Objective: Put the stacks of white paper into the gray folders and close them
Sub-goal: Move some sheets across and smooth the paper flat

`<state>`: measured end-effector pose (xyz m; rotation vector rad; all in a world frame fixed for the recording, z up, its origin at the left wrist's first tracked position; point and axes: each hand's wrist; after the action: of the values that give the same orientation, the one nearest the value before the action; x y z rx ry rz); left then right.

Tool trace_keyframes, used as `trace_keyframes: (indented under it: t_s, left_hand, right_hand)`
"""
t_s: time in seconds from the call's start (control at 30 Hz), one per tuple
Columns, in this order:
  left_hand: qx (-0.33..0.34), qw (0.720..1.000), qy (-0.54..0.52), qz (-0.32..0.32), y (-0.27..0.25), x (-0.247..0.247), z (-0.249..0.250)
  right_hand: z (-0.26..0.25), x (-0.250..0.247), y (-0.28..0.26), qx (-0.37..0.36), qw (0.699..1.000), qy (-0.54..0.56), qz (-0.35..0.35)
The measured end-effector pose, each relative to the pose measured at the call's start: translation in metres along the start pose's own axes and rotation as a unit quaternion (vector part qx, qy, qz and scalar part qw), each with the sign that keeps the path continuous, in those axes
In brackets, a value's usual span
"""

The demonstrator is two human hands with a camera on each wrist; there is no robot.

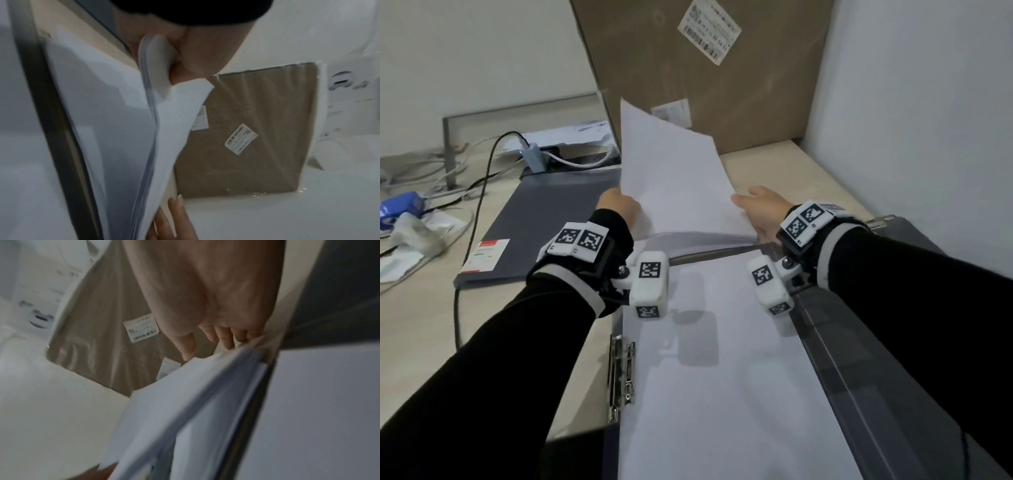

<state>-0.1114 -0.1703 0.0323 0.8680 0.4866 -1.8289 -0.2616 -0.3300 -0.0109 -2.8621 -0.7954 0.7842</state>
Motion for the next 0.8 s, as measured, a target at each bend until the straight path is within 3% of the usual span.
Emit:
trace_keyframes:
  t_s: [0.07,0.17,0.23,0.4,0.53,0.63,0.73,0.8]
  left_hand:
    - [-0.002,0.985,-0.168,0.028,-0.012,-0.013,-0.008]
    - [-0.005,0.93,-0.362,-0.055,-0.044,-0.034,-0.017]
    - [0.009,0.908,-0.409,-0.085,-0.064,-0.049,-0.021]
    - [0.006,0.904,-0.418,-0.094,-0.104,-0.061,-0.03]
    - [-0.086,0.903,-0.412,-0.086,-0.136,-0.029,-0.051]
    - [-0.115,0.915,-0.382,-0.055,-0.142,-0.008,-0.062]
    - [-0.125,0.919,-0.371,-0.049,-0.144,-0.009,-0.057]
    - [-0.098,0.933,-0.34,-0.067,-0.151,-0.016,-0.049]
  right_hand:
    - [-0.01,-0.018,-0.008,0.007,0.999,0.054,-0.003]
    - [-0.036,-0.045,-0.039,0.01,0.978,0.196,-0.077]
    - [-0.049,-0.061,-0.064,-0.005,0.962,0.255,-0.094]
    - [-0.039,-0.064,-0.133,-0.07,0.946,0.301,-0.097]
    - [0.009,-0.037,-0.165,-0.011,0.963,0.26,-0.064]
    - [0.029,-0.022,-0.175,0.029,0.97,0.236,-0.051]
    - [0.028,-0.018,-0.182,-0.004,0.977,0.212,0.013]
    - [0.024,-0.028,-0.186,-0.046,0.986,0.149,0.061]
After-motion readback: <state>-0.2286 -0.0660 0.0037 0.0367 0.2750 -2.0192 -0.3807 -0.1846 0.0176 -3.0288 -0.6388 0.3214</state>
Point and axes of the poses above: each hand's wrist, its own y-axis towards the middle knuckle, its own x-axis out of the palm, z = x × y, and after that the axes turned 12 degrees about z, right-handed
